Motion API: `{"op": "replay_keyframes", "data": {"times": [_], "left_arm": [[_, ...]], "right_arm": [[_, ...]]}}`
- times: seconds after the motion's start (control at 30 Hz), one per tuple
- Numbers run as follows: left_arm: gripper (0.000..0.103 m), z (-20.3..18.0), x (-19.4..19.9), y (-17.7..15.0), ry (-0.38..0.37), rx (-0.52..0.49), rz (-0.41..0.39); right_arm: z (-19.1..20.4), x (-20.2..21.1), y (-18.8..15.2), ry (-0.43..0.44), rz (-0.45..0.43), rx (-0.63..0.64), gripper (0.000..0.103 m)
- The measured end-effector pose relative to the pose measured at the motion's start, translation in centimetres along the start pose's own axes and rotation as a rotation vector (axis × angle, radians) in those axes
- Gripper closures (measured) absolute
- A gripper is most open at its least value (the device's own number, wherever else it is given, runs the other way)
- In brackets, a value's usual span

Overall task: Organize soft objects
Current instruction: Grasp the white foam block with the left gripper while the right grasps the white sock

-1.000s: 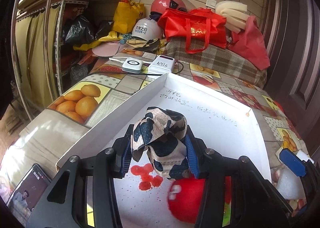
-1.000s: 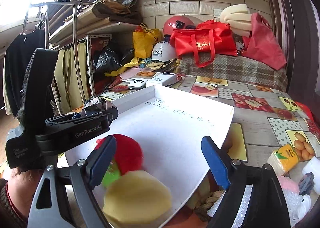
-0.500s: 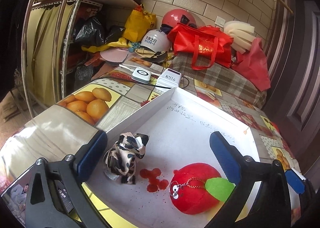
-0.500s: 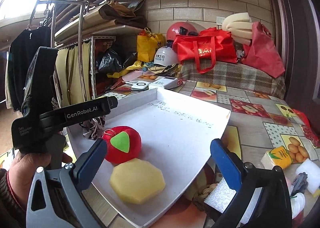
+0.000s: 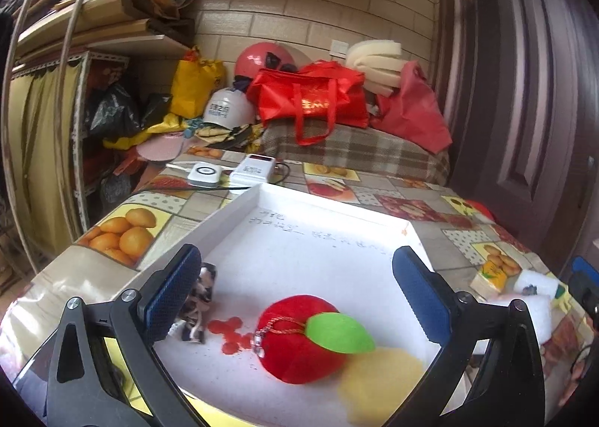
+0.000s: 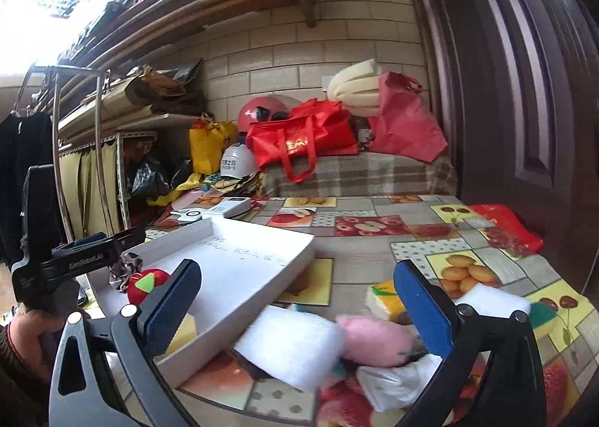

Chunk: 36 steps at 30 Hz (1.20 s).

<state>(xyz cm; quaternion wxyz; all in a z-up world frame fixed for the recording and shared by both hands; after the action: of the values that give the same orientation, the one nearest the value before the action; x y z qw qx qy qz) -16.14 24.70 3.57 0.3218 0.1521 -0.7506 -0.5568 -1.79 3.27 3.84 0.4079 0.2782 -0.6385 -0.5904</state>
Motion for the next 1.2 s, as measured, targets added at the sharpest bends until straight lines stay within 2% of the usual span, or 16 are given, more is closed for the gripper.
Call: {"op": "replay_keyframes", "data": {"times": [0.13,0.23,0.37,0.5,0.7,0.83,1.03,1.1,1.2], "left_arm": [[0.0,-4.3,0.1,-0.9,-0.096,-0.155,0.035],[0.0,-7.3,1.0,-1.7,-0.206,-0.2,0.05],[0.0,-12.2,1.6,-3.1,-0.331,-0.289,0.094],[0.0,-16.7,1.9,-4.6,-0.414,-0.39,0.137],[0.0,-19.8,1.0,-6.1,-0.365,-0.513,0.2],[0.0,-18.9,0.2,-5.9,-0.348,-0.47,0.217],[0.0,-18.2,-1.6,-5.7,-0.369,-0.373,0.278],[0.0,-18.5,-2.6,-5.9,-0.376,-0.361,0.315],[0.0,-19.0,-3.8,-6.5,-0.38,-0.355,0.372]], "right_arm": [[-6.1,0.0,-1.0,-0.036,0.103,-0.161,0.0],[-10.0,0.2,-1.7,-0.097,0.147,-0.234,0.0],[-12.4,0.6,-2.3,-0.092,0.196,-0.249,0.0],[-11.4,0.9,-3.0,-0.019,0.274,-0.172,0.0],[-8.0,-0.6,-4.4,0.063,0.41,0.001,0.0],[-6.6,-2.8,-6.0,0.069,0.517,0.073,0.0],[-7.3,-5.0,-7.6,0.056,0.618,0.035,0.0],[-7.8,-5.1,-7.7,0.059,0.631,0.003,0.001],[-8.6,-4.9,-7.6,0.072,0.625,-0.051,0.007]]}}
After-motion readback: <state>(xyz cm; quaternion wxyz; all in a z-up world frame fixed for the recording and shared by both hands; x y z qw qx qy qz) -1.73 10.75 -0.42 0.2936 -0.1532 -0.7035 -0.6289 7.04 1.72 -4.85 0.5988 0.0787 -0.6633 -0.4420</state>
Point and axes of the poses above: each gripper's, at about its wrist camera, not at the fingertips, and x roughly against the way its jaws point, z to its left, y to its top, the point moved 5 cm from there along -x, roughly the way its jaws point
